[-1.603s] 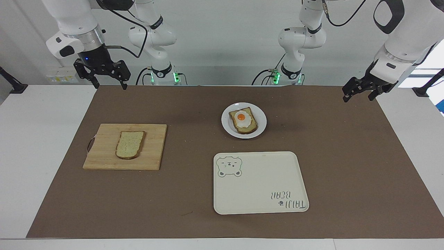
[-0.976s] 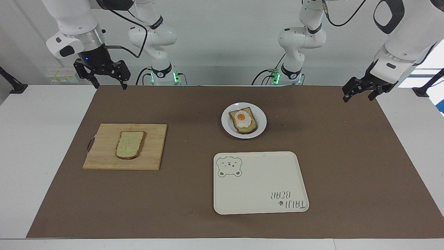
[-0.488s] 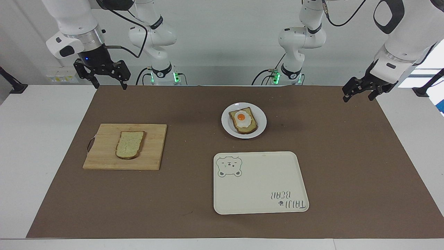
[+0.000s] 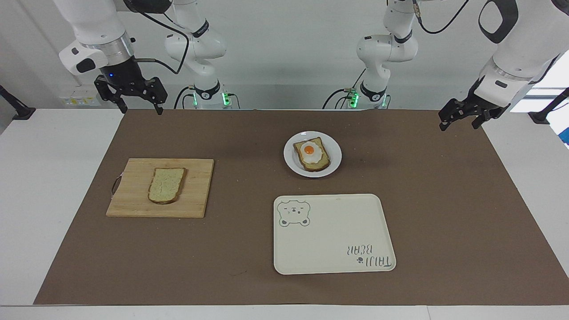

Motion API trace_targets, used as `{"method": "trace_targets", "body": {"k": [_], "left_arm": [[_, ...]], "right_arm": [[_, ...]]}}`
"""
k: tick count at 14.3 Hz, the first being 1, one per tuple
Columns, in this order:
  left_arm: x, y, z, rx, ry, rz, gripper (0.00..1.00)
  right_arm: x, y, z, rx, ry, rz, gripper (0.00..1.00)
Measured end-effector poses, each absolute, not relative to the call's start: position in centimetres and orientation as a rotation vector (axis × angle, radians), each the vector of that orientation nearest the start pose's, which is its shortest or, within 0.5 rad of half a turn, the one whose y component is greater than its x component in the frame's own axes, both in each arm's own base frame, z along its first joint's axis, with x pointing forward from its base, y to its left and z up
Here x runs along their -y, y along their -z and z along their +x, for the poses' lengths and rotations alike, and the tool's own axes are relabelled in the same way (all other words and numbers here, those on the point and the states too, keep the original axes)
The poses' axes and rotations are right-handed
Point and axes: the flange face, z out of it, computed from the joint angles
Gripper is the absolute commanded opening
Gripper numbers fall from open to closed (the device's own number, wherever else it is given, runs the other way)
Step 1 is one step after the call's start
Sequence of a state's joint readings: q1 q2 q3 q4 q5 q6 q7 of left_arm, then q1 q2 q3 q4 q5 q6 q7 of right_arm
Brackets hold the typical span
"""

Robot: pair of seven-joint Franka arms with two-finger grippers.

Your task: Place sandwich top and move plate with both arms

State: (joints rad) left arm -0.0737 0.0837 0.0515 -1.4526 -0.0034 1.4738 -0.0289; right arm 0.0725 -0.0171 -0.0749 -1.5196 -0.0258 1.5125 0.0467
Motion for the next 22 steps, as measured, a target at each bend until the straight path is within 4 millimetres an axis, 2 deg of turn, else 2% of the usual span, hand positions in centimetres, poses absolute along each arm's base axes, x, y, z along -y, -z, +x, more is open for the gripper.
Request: {"method": "trace_targets", "body": {"k": [5,10,17,22], "left_arm": [[1.4,-62.4,57.0,0.01,-0.098,-3.138,1.0],[1.4,-62.4,57.0,0.01,-0.098,-3.138,1.0],[1.4,-62.4,57.0,0.01,-0.098,-3.138,1.0],[1.4,-62.4,57.0,0.01,-0.098,-3.138,1.0]], "right_arm": [[1.5,-64.5,54.7,-0.108,0.08,-3.162,1.0],[2.6,-61.7,55.4,-0.135,0.1,-3.16,1.0],[3.7,-53.4,56.7,-0.124,0.073,-3.164,1.0],[6.8,-46.9,58.5,-0.113,0.059,-3.172,1.0]]}}
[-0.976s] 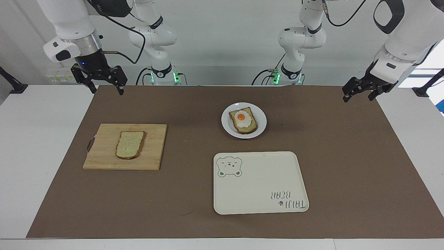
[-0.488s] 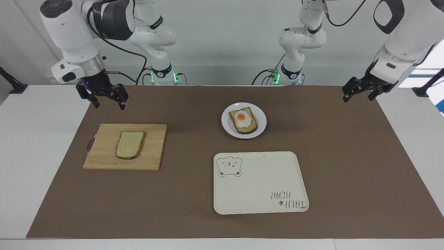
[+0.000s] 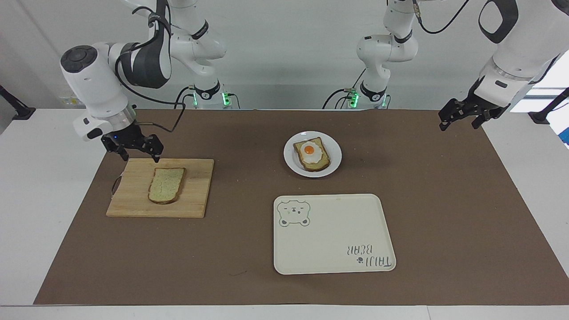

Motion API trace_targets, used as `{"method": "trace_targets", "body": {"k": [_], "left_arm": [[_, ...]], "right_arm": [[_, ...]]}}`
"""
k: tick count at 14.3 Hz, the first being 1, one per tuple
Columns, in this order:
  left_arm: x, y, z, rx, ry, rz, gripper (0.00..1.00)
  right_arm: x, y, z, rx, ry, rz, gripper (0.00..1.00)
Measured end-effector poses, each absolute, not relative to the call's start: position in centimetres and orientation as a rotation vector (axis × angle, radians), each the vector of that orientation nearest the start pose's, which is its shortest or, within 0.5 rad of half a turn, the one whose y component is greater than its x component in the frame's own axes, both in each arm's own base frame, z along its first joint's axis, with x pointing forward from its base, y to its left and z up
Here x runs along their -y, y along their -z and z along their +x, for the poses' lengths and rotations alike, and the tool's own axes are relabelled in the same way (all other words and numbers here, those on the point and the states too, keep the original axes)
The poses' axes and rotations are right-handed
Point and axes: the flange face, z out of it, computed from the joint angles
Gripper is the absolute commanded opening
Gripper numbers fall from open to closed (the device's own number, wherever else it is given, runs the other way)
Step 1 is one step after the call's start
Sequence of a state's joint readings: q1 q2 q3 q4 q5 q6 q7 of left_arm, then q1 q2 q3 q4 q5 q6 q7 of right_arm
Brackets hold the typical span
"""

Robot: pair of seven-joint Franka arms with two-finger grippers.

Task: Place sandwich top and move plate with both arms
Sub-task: 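Reach the right gripper to the bread slice on the board and grasp it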

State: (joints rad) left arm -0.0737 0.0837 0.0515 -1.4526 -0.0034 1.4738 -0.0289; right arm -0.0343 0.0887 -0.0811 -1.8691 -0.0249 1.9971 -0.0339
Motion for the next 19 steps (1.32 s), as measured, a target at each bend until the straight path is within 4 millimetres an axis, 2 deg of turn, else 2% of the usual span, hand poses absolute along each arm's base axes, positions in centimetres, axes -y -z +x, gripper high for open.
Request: {"method": "trace_targets", "body": {"k": [6,11,14,19], "left_arm": [[1.4,-62.4,57.0,0.01,-0.098,-3.138,1.0],[1.4,-62.4,57.0,0.01,-0.098,-3.138,1.0],[1.4,-62.4,57.0,0.01,-0.098,-3.138,1.0],[1.4,-62.4,57.0,0.01,-0.098,-3.138,1.0]], "right_arm": [[7.3,-40.7,57.7,-0.116,0.038,-3.1,1.0],[9.9,-35.2,56.5,-0.112,0.018,-3.073,1.0],[10.0,-33.6,56.3,-0.124,-0.004,-3.026,1.0],[11.4,-31.7,55.4,-0.03,0.012,-3.027,1.0]]}}
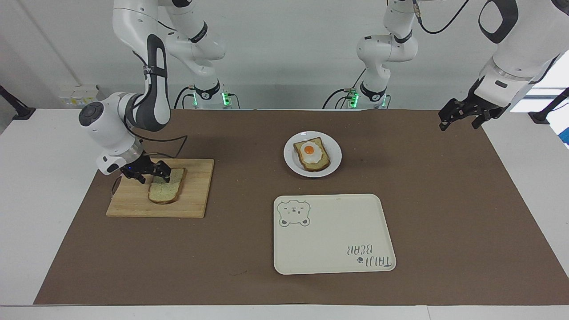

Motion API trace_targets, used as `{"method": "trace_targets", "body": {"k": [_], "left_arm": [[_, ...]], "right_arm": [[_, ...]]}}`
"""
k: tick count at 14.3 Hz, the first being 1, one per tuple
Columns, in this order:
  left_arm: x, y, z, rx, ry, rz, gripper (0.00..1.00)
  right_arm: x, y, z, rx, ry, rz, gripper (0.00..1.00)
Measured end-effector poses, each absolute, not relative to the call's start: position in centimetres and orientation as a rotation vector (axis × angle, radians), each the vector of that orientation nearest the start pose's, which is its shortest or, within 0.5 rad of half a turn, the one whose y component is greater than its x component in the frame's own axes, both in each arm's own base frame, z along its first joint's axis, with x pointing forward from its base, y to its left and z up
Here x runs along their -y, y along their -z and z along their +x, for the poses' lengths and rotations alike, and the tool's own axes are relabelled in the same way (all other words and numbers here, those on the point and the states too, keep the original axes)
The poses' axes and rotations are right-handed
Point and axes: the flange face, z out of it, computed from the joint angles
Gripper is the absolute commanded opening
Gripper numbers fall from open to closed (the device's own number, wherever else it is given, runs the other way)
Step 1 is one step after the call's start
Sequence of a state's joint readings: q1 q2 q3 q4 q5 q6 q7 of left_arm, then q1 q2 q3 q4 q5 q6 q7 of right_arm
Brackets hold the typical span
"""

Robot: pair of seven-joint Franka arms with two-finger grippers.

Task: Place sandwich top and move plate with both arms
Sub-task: 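Reach the right gripper to the bread slice on the board and grasp it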

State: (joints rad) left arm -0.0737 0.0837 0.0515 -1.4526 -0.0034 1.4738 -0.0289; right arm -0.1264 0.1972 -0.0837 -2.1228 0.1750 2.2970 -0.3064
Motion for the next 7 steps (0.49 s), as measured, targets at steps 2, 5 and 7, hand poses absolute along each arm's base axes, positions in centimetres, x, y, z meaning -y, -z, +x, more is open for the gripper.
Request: {"method": "trace_targets", "body": {"k": [2,5,7], "left_arm": [[1.4,-62.4,57.0,0.01,-0.098,-3.138,1.0],[1.4,-62.4,57.0,0.01,-0.098,-3.138,1.0],[1.4,-62.4,57.0,0.01,-0.098,-3.138,1.0]], "right_arm": [[11.4,-31.0,55.2,-0.032,0.012,-3.029,1.0],[11.4,-30.4,55.0,-0.033,-0.003,-3.028,0.45],[11.3,-30.3,55.0,-0.031,-0.003,-3.027,0.02]]}}
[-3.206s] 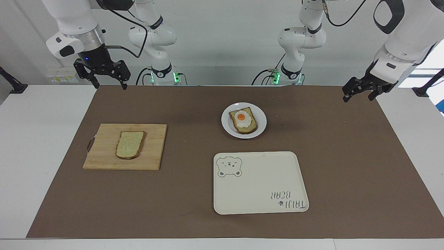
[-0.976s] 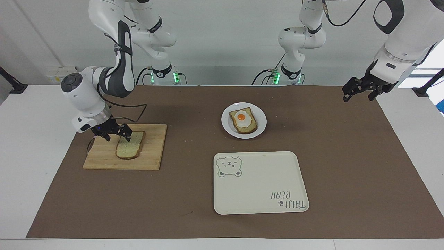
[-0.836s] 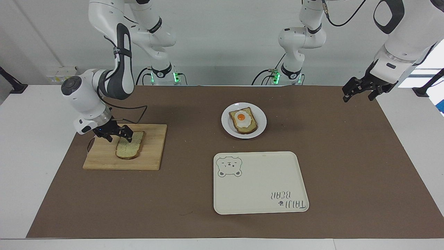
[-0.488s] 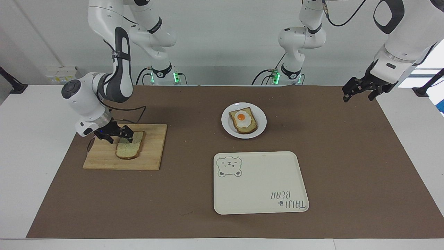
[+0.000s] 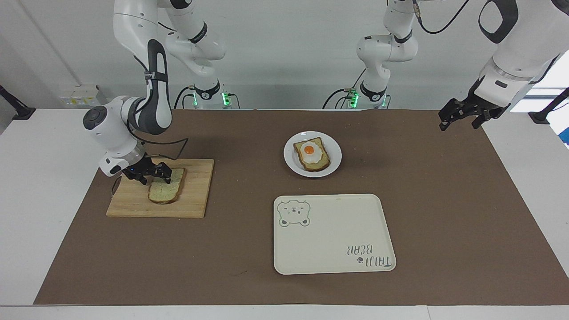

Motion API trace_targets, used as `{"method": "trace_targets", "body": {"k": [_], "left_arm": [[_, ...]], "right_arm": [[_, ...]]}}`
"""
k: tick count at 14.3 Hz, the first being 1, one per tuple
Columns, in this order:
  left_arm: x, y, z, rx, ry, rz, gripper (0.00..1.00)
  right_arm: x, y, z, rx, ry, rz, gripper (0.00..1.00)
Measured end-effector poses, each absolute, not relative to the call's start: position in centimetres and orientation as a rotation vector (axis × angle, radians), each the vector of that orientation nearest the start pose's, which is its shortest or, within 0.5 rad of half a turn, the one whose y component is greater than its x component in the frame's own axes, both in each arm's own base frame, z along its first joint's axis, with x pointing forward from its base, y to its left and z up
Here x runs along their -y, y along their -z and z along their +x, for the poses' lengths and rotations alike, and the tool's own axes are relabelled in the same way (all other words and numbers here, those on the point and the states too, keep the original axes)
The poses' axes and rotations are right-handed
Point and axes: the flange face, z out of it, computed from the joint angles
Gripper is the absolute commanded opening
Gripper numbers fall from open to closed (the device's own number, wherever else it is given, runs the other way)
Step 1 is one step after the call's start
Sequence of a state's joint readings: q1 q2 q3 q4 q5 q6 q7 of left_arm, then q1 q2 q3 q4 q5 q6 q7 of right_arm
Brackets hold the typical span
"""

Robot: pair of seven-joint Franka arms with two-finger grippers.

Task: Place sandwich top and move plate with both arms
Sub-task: 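Reach the right gripper to the bread slice on the board and grasp it, then lift the bread slice with the right gripper and carry it over the plate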

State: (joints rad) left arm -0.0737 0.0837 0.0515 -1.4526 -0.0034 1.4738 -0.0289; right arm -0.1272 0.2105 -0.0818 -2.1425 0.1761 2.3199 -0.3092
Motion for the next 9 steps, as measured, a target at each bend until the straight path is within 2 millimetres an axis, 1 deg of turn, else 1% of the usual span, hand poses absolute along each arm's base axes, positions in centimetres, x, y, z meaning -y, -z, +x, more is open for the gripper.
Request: {"method": "trace_targets", "body": {"k": [2,5,9], "left_arm": [[1.44,-62.45,57.05,0.01,-0.098,-3.138,1.0],[1.44,-62.45,57.05,0.01,-0.098,-3.138,1.0],[1.44,-62.45,57.05,0.01,-0.098,-3.138,1.0]], "right_arm": [[10.59,-30.52,55.22,-0.019,0.002,-3.02,0.0],[10.6,-30.98,55.21,-0.019,0.011,-3.02,0.0],[10.65,-30.97,55.2,-0.021,0.01,-3.02,0.0]]}}
